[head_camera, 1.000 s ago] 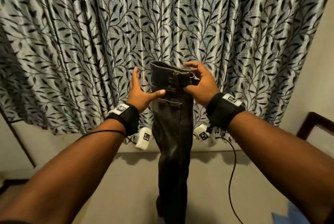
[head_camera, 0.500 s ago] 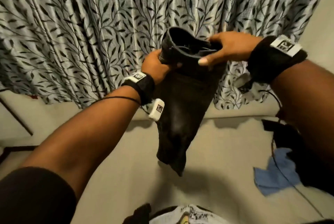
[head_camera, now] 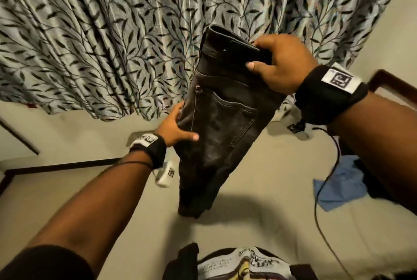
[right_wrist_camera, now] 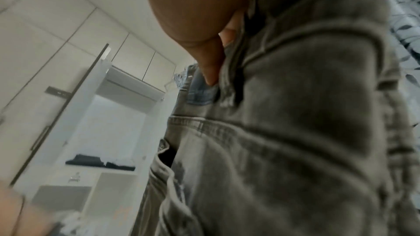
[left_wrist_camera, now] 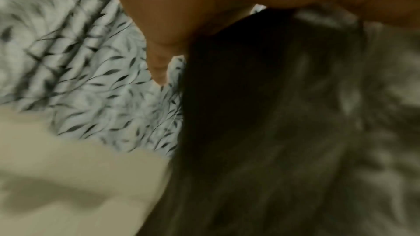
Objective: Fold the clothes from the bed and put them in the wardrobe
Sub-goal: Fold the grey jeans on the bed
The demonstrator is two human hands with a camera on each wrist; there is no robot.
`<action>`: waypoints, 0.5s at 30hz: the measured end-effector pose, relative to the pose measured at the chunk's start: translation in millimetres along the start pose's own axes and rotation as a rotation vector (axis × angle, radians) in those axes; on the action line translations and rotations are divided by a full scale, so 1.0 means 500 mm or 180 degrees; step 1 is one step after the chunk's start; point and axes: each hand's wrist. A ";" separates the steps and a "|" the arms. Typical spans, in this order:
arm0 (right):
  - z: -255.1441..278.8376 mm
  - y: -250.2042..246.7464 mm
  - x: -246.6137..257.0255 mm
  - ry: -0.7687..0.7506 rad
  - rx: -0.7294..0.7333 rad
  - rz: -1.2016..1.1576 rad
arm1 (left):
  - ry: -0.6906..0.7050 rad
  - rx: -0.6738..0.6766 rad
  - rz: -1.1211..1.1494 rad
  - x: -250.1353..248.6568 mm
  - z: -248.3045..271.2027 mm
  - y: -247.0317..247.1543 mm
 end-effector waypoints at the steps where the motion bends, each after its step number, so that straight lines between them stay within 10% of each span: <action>1: 0.011 -0.014 -0.007 0.0012 -0.0043 -0.0159 | -0.0232 0.0228 -0.0127 0.039 0.019 0.018; 7: 0.081 -0.078 -0.160 0.0640 -0.0572 -0.0435 | -0.0793 0.0745 0.0204 0.212 0.050 0.174; 12: 0.242 -0.030 -0.338 0.1661 -0.0313 -0.0699 | -0.0558 -0.0028 -0.0345 0.179 0.011 0.183; 15: 0.416 0.078 -0.462 0.2350 -0.0186 -0.1089 | -0.0503 0.0445 -0.0933 0.143 -0.038 0.124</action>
Point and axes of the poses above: each hand's wrist, its own z-axis away from the middle knuckle, its own y-axis out of the palm, x = y × z, and after that the axes turned 4 degrees about -z, right-handed
